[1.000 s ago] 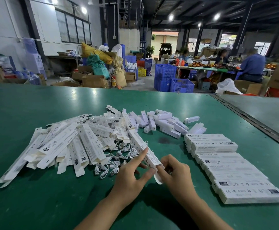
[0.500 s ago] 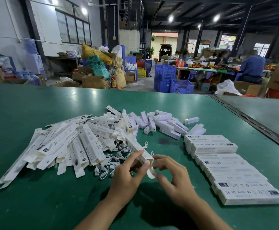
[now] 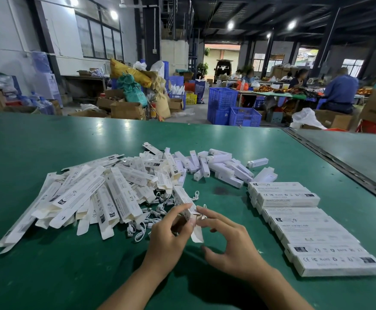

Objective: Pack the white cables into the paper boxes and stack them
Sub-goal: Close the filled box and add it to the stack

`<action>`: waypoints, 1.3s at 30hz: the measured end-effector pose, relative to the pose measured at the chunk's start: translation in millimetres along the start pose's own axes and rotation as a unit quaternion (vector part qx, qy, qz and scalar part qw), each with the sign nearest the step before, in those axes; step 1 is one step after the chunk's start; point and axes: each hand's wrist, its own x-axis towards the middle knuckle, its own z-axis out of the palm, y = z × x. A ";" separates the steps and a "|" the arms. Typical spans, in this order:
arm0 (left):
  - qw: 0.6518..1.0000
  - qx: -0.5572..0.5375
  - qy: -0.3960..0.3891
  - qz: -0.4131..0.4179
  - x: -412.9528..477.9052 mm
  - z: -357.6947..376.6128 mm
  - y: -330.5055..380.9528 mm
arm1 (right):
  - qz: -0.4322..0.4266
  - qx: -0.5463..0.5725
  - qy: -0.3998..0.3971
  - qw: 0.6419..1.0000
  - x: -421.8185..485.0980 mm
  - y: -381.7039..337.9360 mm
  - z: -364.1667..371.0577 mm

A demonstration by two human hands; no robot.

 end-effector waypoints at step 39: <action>0.994 -0.009 -0.089 -0.059 1.5 2.6 -10.0 | 0.003 0.016 0.111 0.994 2.2 14.4 4.4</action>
